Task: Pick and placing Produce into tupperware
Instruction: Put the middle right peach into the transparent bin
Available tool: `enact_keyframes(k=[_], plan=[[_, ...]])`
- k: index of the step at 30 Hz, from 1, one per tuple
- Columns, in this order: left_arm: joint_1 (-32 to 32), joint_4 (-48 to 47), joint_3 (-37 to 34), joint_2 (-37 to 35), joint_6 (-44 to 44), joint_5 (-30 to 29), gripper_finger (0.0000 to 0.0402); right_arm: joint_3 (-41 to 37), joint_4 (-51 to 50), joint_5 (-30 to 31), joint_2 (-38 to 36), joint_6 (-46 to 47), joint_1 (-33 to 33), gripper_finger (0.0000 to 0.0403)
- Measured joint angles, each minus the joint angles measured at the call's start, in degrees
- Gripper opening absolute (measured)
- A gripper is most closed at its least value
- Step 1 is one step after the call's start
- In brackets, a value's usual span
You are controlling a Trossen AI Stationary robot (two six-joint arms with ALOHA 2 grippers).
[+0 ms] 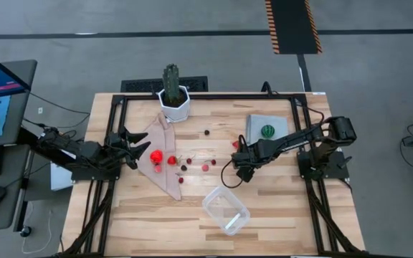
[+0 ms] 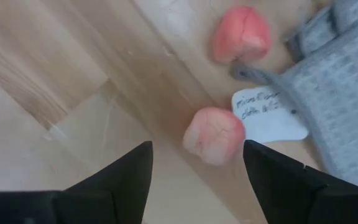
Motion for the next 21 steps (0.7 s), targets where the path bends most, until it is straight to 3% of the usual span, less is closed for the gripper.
enact_keyframes(k=[6, 16, 21], plan=[[0.00, -0.02, 0.00, 0.00, -0.05, 0.00, 0.0222, -0.61, 1.85, 0.03, 0.00, -0.38, -0.23, 0.0244], [0.00, -0.02, 0.00, 0.00, -0.15, 0.00, 0.0222, -0.61, 2.89, 0.62, -0.09, -1.46, -0.23, 0.0112], [0.00, -0.02, 0.00, 0.00, -0.15, -0.01, 0.0222, -0.59, 2.96, 1.74, -0.09, -1.76, -0.23, 0.0093]])
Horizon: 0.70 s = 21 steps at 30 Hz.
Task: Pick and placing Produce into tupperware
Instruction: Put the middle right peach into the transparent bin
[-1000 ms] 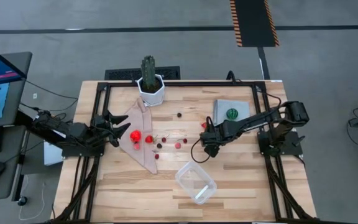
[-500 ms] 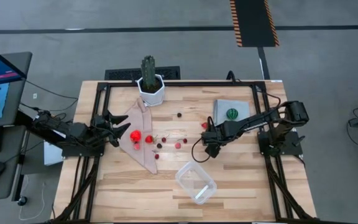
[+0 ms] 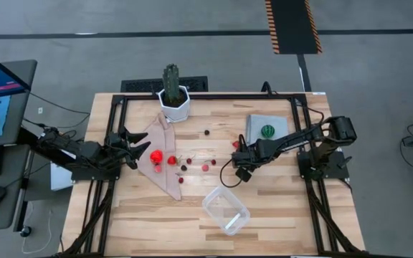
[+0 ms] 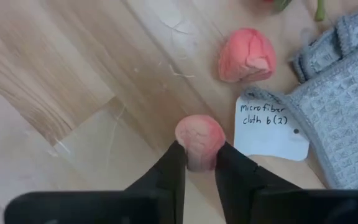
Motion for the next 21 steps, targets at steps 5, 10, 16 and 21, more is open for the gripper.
enact_keyframes(k=[5, 10, 16, 21], plan=[[0.00, 0.00, 0.00, 0.00, 0.00, -0.01, 0.0222, 0.02, -0.09, -0.02, -0.52, -0.40, -0.64, 0.0108], [0.00, -0.02, 0.00, 0.00, 0.04, -0.01, 0.0222, 1.48, -0.41, -0.02, -1.27, -2.34, -0.74, 0.0107], [0.00, -0.26, 0.00, 0.00, 0.07, -0.01, 0.0222, 5.13, -1.86, 0.00, -2.71, -4.44, -0.76, 0.0103], [0.00, -0.30, 0.00, -0.02, 0.11, -0.01, 0.0222, 8.61, -3.96, -0.08, -4.94, -4.89, 0.60, 0.0104]])
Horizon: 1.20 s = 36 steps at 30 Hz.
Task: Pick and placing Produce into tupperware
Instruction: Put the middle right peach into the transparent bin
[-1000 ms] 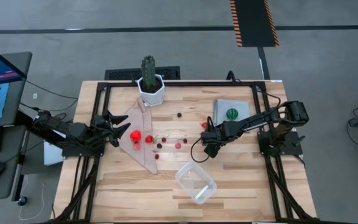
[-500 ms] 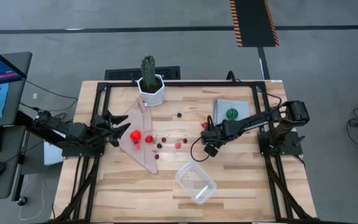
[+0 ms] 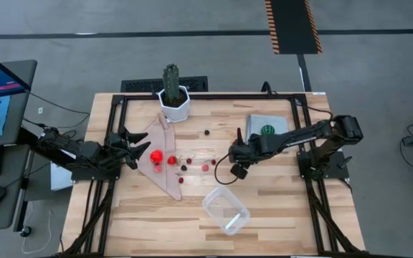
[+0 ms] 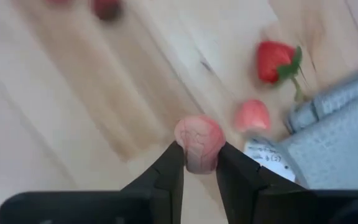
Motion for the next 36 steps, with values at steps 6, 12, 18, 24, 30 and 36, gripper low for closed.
enact_keyframes(k=[6, 12, 18, 24, 30, 36], plan=[[0.00, -0.33, 0.00, 0.00, 0.07, 0.00, 0.0222, 3.57, 0.35, -0.06, -1.88, 0.85, 4.78, 0.0104], [0.00, -0.34, 0.00, 0.00, -0.02, 0.00, 0.0222, 6.78, 3.28, -0.13, -1.72, 1.97, 11.49, 0.0103], [0.00, -0.34, 0.00, 0.00, -0.11, -0.02, 0.0222, 7.81, 8.84, -0.16, -1.57, 2.45, 17.03, 0.0103], [0.00, -0.38, 0.00, 0.00, -0.17, -1.22, 0.0222, 7.81, 13.54, -0.13, -1.57, 4.01, 20.55, 0.0103], [0.00, -0.36, 0.00, 0.00, -0.28, -1.44, 0.0222, 7.70, 13.92, -0.58, 2.24, 6.09, 21.94, 0.0103], [0.00, -0.43, 0.00, 0.02, -0.24, -1.75, 0.0222, 7.92, 14.36, -2.30, 5.16, 6.08, 21.15, 0.0107]])
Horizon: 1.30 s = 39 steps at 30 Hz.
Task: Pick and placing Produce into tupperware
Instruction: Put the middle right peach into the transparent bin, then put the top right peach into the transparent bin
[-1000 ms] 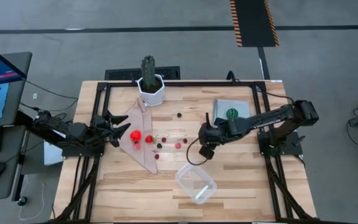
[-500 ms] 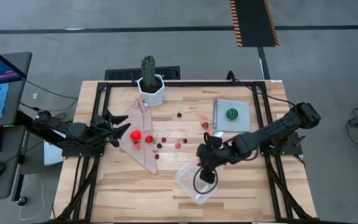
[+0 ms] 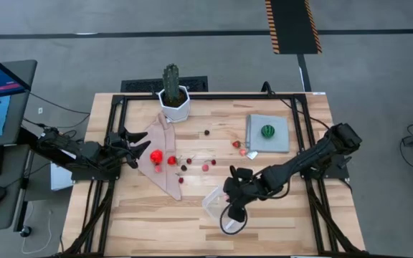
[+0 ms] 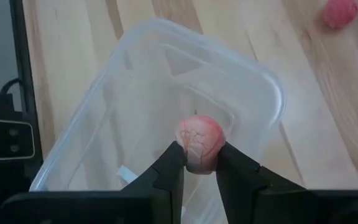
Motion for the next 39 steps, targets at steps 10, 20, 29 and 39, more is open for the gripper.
enact_keyframes(k=[10, 20, 29, 39], plan=[[0.00, -1.35, 0.02, 0.00, -0.13, -0.22, 0.0222, 0.02, -0.41, -0.10, -0.16, -0.81, -1.74, 0.0232], [0.00, -1.33, 0.02, 0.00, -1.01, -0.22, 0.0222, 0.02, -2.53, 0.94, -4.14, -5.59, -3.88, 0.0261], [0.00, -1.39, 0.02, 0.00, -1.27, -0.22, 0.0222, 0.02, -16.72, 9.02, -9.50, -6.12, -8.56, 0.0260], [0.00, -2.97, 0.02, 0.00, -1.29, -0.22, 0.0222, -0.21, -21.94, 9.72, -9.53, -11.08, -16.46, 0.0260]])
